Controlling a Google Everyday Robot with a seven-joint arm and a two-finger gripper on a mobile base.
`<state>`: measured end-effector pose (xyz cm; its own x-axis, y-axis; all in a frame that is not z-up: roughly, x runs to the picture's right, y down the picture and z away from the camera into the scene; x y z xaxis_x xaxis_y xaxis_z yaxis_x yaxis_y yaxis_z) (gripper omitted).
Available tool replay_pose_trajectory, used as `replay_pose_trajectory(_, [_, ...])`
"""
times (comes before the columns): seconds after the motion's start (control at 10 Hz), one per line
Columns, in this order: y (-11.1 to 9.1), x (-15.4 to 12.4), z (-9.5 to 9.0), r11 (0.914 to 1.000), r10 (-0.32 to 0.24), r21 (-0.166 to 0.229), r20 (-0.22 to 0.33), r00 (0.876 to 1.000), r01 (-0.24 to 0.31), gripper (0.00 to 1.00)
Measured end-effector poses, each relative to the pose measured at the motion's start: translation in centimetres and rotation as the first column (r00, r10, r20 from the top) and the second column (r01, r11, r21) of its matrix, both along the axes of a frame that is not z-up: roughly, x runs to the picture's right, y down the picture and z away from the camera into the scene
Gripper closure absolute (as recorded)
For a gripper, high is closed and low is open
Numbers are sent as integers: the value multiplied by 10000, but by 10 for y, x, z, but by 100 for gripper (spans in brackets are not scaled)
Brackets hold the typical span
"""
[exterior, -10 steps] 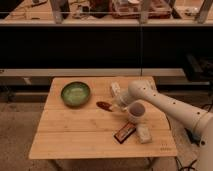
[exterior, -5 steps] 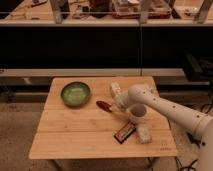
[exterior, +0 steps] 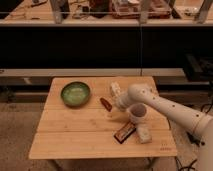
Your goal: Place the pepper in the ceramic bowl
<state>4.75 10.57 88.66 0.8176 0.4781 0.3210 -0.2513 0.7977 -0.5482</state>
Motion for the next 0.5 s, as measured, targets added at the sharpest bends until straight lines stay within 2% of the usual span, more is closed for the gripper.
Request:
replay_pose_trajectory(0.1, [-3, 2, 0, 9998, 156, -81, -133, 9998, -157, 20])
replay_pose_trajectory(0.2, [-5, 3, 2, 9979, 570, -279, -386, 9976, -581, 20])
replay_pose_trajectory(0.5, [-1, 0, 12, 9888, 1362, -523, -643, 9886, -1397, 20])
